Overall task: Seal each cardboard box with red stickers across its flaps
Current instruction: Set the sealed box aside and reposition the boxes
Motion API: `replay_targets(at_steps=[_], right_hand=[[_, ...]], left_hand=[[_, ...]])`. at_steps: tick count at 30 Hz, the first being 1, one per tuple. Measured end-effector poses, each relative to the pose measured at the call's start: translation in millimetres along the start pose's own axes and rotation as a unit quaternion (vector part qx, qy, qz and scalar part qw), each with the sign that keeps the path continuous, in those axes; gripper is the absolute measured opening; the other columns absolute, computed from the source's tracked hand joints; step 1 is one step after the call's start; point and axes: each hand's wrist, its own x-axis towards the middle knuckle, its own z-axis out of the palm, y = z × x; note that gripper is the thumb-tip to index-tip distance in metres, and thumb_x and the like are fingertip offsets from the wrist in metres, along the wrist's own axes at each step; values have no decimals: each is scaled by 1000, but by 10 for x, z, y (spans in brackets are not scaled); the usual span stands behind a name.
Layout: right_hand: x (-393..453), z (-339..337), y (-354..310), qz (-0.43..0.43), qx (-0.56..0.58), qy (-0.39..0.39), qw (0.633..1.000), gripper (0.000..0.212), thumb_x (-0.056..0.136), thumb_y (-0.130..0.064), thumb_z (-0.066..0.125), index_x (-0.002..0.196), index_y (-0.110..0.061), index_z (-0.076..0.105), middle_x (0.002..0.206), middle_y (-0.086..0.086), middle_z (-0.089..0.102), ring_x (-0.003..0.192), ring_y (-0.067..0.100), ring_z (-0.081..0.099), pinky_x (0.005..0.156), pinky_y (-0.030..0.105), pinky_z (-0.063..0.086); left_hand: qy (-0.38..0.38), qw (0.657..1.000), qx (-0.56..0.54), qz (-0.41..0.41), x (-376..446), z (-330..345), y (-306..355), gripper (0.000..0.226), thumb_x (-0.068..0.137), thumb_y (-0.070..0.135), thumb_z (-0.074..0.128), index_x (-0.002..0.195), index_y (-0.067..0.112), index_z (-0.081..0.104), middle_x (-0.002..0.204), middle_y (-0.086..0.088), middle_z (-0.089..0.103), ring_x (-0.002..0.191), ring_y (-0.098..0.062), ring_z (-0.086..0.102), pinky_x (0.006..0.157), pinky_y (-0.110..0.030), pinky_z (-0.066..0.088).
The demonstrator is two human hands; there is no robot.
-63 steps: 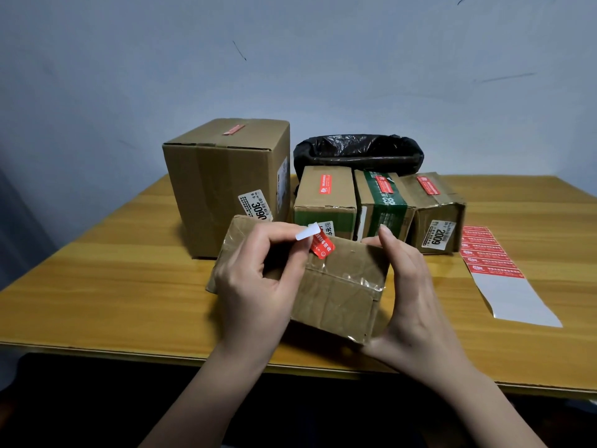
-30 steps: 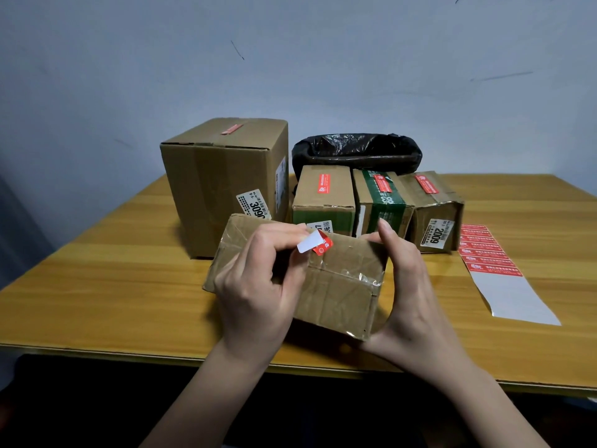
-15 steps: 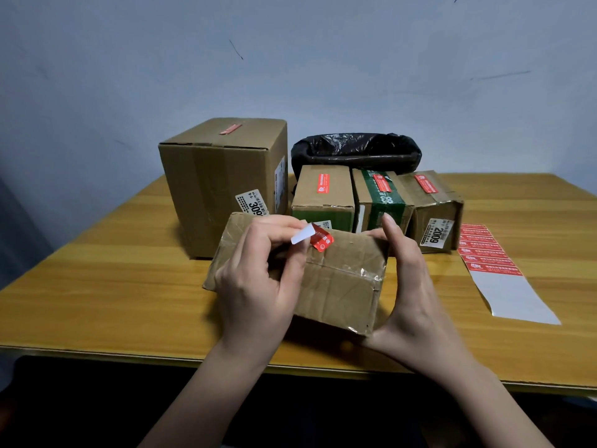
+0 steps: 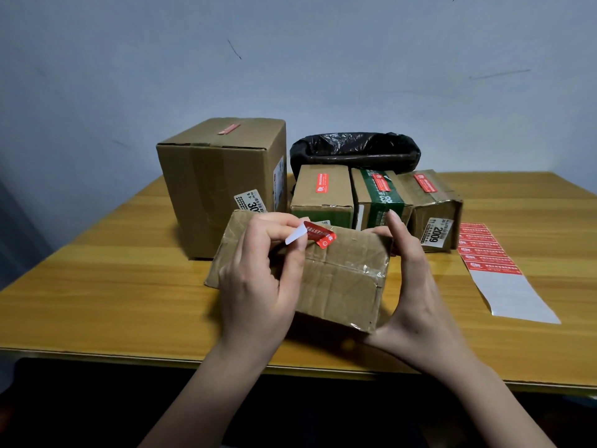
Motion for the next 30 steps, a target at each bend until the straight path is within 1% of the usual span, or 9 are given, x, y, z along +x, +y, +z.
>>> replay_targets(at_steps=[6, 9, 12, 15, 19, 23, 25, 27, 30], right_hand=[[9, -10, -23, 3, 9, 5, 1000, 119, 69, -64, 71, 153, -14, 2, 139, -9, 34, 132, 5, 38, 110, 18, 26], [7, -9, -29, 11, 12, 3, 1000, 122, 66, -61, 75, 153, -17, 1, 139, -11, 34, 132, 5, 38, 110, 17, 26], [-1, 1, -25, 14, 10, -2, 1000, 124, 63, -56, 78, 153, -20, -1, 140, -11, 32, 131, 5, 38, 110, 16, 25], [-3, 7, -21, 12, 8, -3, 1000, 125, 63, -56, 78, 153, -21, -1, 140, -11, 31, 132, 5, 38, 110, 16, 25], [-6, 14, -11, 8, 11, 0, 1000, 125, 63, -50, 80, 153, -19, 0, 140, -5, 35, 131, 12, 41, 111, 22, 29], [5, 17, -9, 6, 6, 0, 1000, 123, 65, -53, 79, 153, -18, 0, 140, -4, 35, 130, 14, 42, 110, 23, 31], [14, 17, -13, 8, 4, 0, 1000, 122, 66, -55, 77, 153, -16, 1, 139, -5, 35, 130, 11, 41, 110, 22, 31], [21, 17, -23, 8, 3, 1, 1000, 121, 67, -58, 75, 152, -14, 2, 138, -8, 34, 130, 7, 39, 109, 19, 29], [32, 28, -26, 5, -6, 1, 1000, 120, 68, -58, 75, 152, -12, 3, 138, -9, 34, 130, 6, 39, 109, 19, 28]], left_hand=[[-2, 1000, 5, -17, -5, -7, 17, 7, 94, 22, 50, 98, 19, 47, 105, 20, 51, 94, -2, 56, 73, -21, 49], [-3, 1000, 17, -16, 6, -6, 35, 7, 94, 22, 50, 97, 17, 46, 105, 13, 54, 94, -5, 58, 71, -19, 47], [-6, 999, 50, 16, 17, -16, 65, 6, 93, 19, 50, 94, 13, 47, 103, 4, 58, 93, -6, 57, 72, -12, 40], [-12, 995, 76, 58, 28, -30, 90, 11, 94, 18, 50, 90, 8, 51, 102, -5, 64, 92, -10, 56, 75, -14, 38], [-13, 990, 95, 104, 51, -35, 109, 16, 100, 27, 43, 93, 12, 47, 102, -8, 66, 89, -12, 55, 75, -23, 42], [-17, 987, 110, 116, 55, -29, 111, 14, 100, 27, 45, 95, 13, 46, 104, -7, 66, 86, -13, 57, 67, -27, 47], [-21, 985, 121, 120, 55, -24, 105, 14, 100, 26, 46, 95, 14, 45, 105, -7, 66, 84, -12, 58, 64, -25, 46], [-26, 984, 127, 126, 57, -22, 98, 13, 100, 25, 46, 95, 13, 45, 106, -7, 66, 85, -12, 59, 65, -21, 45], [-24, 982, 132, 134, 64, -30, 89, 12, 99, 23, 46, 95, 13, 45, 105, -8, 67, 84, -14, 60, 65, -23, 46]])
